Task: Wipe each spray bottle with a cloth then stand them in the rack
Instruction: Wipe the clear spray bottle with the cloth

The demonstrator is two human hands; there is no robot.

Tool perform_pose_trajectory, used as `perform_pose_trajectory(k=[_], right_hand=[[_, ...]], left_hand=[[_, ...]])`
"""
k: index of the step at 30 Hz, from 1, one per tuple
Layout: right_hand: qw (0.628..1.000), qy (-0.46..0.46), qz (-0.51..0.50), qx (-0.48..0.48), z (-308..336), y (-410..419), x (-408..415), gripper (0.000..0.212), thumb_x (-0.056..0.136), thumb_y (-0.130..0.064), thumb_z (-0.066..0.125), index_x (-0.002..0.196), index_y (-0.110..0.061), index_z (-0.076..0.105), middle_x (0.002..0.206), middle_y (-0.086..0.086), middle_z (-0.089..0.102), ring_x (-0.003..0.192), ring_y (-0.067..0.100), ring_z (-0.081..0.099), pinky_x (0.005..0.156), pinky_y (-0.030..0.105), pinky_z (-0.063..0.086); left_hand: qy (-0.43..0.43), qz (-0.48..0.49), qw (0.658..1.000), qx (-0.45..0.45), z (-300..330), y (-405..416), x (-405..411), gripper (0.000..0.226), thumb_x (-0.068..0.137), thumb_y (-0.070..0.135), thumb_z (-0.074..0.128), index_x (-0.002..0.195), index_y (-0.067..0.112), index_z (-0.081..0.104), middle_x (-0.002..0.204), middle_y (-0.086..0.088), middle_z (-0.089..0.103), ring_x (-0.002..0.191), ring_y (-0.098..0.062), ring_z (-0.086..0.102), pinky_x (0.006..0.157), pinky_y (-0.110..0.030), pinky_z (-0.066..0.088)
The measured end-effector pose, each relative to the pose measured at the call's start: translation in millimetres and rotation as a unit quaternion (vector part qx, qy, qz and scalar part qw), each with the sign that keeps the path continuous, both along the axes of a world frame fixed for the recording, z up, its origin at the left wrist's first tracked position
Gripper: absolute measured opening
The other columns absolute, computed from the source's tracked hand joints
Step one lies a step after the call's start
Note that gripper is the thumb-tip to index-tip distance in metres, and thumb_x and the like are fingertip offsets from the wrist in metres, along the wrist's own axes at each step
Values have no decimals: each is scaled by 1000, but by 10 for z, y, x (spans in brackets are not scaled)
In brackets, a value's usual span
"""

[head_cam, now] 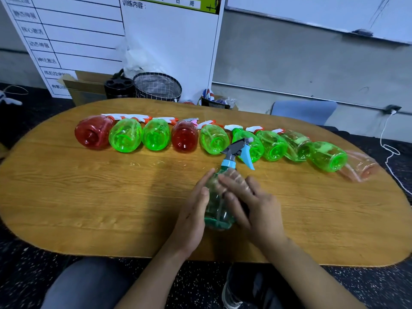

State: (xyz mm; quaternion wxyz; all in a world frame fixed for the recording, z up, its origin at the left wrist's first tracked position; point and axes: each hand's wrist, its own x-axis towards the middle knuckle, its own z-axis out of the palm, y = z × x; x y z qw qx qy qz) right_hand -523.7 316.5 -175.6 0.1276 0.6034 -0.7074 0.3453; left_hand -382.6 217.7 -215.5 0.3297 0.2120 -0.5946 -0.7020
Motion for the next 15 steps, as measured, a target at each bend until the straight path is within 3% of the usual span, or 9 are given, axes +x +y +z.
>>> perform_pose_trajectory(k=[2, 4, 7, 11, 13, 15], right_hand=[[996, -73, -46, 0, 14, -108, 11, 44, 109, -58, 35, 145, -44, 55, 100, -3, 58, 74, 19, 65, 57, 43, 55], [995, -96, -36, -7, -2, -137, 57, 44, 109, -56, 37, 145, -41, 57, 98, -4, 57, 76, 17, 64, 60, 41, 55], [998, -39, 44, -6, -41, 2, 123, 40, 108, -46, 51, 147, -39, 56, 99, 0, 56, 68, 14, 59, 55, 36, 55], [981, 112, 156, 0, -182, 211, 148, 43, 102, -36, 68, 145, -36, 60, 111, 0, 61, 78, 14, 65, 58, 32, 60], [979, 138, 146, -6, -134, 210, 87, 40, 104, -39, 64, 144, -37, 60, 112, -4, 55, 78, 13, 63, 59, 29, 58], [991, 100, 87, -5, -43, 148, 17, 37, 107, -44, 53, 144, -40, 57, 107, -2, 59, 71, 16, 64, 55, 31, 57]], left_hand=[[-3, 5, 1000, 0, -5, 2, 17, 51, 111, 40, 37, 161, 29, 42, 162, 8, 51, 151, -15, 47, 124, -49, 39], [-2, 12, 1000, 2, -15, -3, 28, 51, 111, 43, 37, 161, 34, 43, 162, 8, 51, 151, -16, 47, 124, -54, 39], [6, 19, 1000, 9, -16, -20, 28, 49, 109, 48, 37, 157, 45, 46, 160, 7, 54, 147, -15, 52, 120, -48, 46], [21, 17, 1000, 11, 0, -40, 23, 49, 110, 39, 37, 158, 35, 44, 158, 0, 56, 145, -20, 55, 119, -42, 47], [13, 7, 1000, 5, 4, -31, 16, 49, 110, 40, 36, 158, 36, 45, 158, 0, 56, 146, -20, 54, 118, -41, 46], [4, 7, 1000, 0, 3, -16, 9, 48, 110, 41, 36, 156, 38, 46, 156, 6, 58, 146, -14, 53, 114, -30, 47]])
